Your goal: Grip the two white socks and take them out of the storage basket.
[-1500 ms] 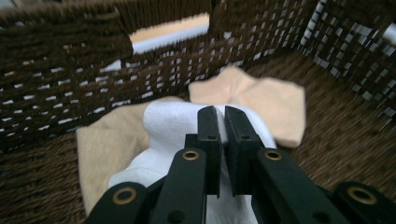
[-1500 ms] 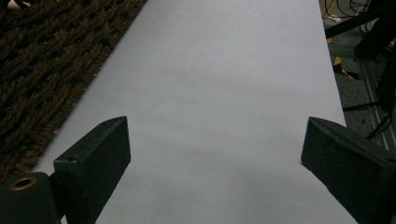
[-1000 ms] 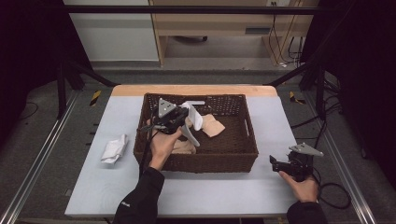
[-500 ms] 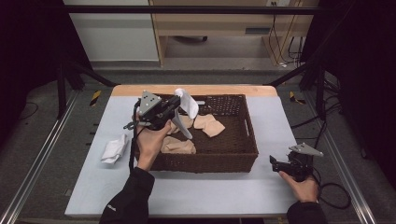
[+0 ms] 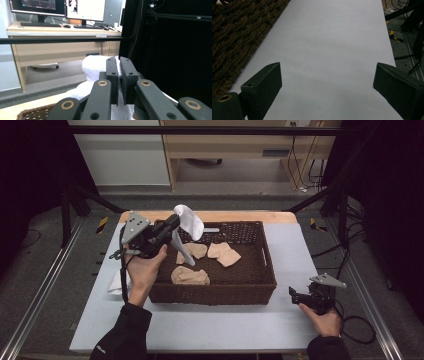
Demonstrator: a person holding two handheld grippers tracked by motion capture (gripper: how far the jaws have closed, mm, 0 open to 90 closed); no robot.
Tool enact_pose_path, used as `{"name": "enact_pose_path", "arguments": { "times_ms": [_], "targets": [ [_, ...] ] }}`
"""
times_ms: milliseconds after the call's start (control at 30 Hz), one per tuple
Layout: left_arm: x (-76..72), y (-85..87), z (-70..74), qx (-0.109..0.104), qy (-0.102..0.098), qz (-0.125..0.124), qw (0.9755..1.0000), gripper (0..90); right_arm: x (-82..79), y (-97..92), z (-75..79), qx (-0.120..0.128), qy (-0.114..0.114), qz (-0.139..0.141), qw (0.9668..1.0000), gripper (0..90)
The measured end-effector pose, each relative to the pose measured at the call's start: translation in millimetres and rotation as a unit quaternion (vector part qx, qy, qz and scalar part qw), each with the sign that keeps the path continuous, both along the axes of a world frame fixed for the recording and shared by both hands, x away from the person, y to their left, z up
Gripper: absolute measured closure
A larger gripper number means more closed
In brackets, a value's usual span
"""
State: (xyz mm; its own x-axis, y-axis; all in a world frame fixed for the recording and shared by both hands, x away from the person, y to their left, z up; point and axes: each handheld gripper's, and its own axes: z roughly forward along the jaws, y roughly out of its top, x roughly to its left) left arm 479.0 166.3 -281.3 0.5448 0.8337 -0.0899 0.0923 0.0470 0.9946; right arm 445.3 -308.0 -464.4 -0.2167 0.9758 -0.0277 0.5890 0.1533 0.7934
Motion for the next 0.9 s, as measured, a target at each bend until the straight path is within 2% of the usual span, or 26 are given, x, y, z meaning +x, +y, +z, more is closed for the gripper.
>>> {"name": "enact_pose_path", "arguments": {
  "times_ms": [300, 500, 533, 567, 633, 733, 767, 800, 900],
  "targets": [
    [-13.5, 31.2, 8.0, -0.006, -0.011, 0.018, 0.9998, 85.3, -0.1, -0.3, 0.0, -0.002, 0.000, 0.000, 1.0000, 8.5],
    [-21.9, 57.9, 11.6, -0.018, -0.019, 0.035, 0.9990, 85.3, -0.2, -0.2, -0.1, -0.002, 0.001, 0.000, 1.0000, 8.6],
    [-24.3, 67.1, 11.0, -0.021, -0.018, 0.043, 0.9987, 85.4, -0.2, -0.3, -0.3, -0.002, 0.000, 0.000, 1.0000, 8.6],
    [-24.3, 67.1, 11.0, -0.021, -0.018, 0.043, 0.9987, 85.3, -0.2, -0.3, -0.4, -0.001, 0.001, 0.000, 1.0000, 8.6],
    [-27.6, 81.2, 9.2, -0.021, -0.016, 0.053, 0.9982, 85.3, -0.1, -0.3, -0.5, -0.002, 0.002, 0.000, 1.0000, 8.6],
    [-29.6, 90.9, 7.7, -0.024, -0.016, 0.063, 0.9976, 85.3, -0.2, -0.4, -0.4, -0.001, 0.001, 0.000, 1.0000, 8.6],
    [-31.4, 100.5, 5.3, -0.026, -0.014, 0.073, 0.9969, 85.3, -0.3, -0.6, -0.4, -0.002, 0.001, 0.000, 1.0000, 8.5],
    [-31.4, 100.5, 5.3, -0.026, -0.014, 0.073, 0.9969, 85.4, -0.3, -0.6, -0.4, -0.002, 0.001, 0.000, 1.0000, 8.5],
    [-35.7, 119.1, -3.4, -0.025, -0.008, 0.091, 0.9955, 85.3, -0.5, -0.6, -0.4, -0.002, 0.002, -0.001, 1.0000, 8.6]
  ]
}}
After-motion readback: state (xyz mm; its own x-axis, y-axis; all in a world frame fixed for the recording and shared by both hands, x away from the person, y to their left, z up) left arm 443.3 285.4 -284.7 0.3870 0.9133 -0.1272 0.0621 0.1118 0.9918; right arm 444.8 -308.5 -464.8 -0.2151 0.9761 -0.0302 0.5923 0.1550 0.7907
